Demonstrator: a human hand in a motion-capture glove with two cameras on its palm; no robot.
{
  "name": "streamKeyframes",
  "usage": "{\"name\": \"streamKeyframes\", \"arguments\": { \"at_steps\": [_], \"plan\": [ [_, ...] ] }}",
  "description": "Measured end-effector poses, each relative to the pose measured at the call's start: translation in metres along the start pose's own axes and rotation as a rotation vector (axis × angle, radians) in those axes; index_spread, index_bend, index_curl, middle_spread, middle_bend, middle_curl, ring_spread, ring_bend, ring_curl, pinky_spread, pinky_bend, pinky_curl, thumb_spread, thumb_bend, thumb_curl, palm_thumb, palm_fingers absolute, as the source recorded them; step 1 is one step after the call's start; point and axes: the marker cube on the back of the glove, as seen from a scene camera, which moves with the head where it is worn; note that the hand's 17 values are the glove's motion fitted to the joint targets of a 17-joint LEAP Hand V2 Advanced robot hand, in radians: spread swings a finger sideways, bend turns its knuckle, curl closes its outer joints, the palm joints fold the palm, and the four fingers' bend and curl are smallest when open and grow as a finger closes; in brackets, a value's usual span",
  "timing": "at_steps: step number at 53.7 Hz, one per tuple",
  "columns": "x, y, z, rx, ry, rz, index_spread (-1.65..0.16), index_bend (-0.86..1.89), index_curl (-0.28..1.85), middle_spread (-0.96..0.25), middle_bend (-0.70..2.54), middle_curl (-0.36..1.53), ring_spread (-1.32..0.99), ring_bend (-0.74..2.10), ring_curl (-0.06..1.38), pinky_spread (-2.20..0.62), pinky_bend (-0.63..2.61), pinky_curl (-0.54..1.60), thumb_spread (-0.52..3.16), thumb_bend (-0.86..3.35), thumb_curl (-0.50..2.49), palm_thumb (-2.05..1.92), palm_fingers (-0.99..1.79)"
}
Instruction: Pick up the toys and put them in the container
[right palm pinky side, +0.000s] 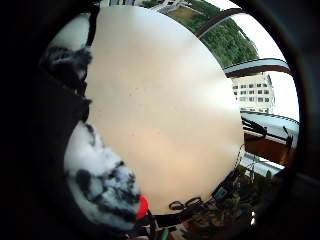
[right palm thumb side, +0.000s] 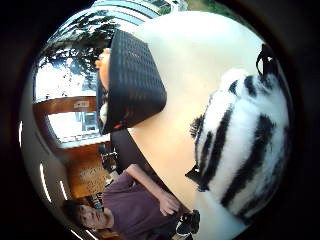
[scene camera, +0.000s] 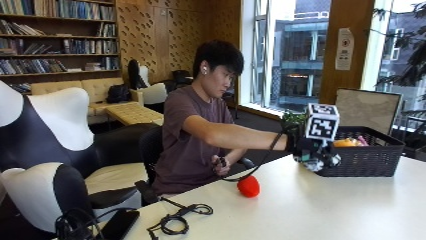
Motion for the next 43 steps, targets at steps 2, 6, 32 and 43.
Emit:
{"name": "streamKeyframes", "arguments": {
  "at_steps": [2,6,32,43],
  "plan": [
    [-0.015,0.0,-0.018,0.022,-0.089,-0.031,-0.4,0.66,0.51,-0.29,1.03,0.66,-0.49,1.01,0.69,-0.33,0.73,0.44,0.54,0.07,0.73,0.66,0.94],
    [-0.034,0.002,-0.065,0.079,-0.079,-0.041,-0.4,0.71,0.56,-0.29,1.05,0.7,-0.51,1.04,0.71,-0.34,0.76,0.45,0.48,0.06,0.76,0.67,0.91],
    [-0.215,-0.064,-0.174,0.251,0.02,-0.09,-0.43,0.78,0.83,-0.25,1.16,0.84,-0.54,1.16,0.82,-0.36,0.93,0.53,0.34,-0.01,0.89,0.68,0.75],
    [-0.296,-0.098,-0.141,0.21,-0.109,-0.303,-0.43,0.77,0.92,-0.24,1.19,0.88,-0.54,1.19,0.85,-0.35,0.98,0.54,0.32,-0.01,0.93,0.67,0.71]
  ]
}}
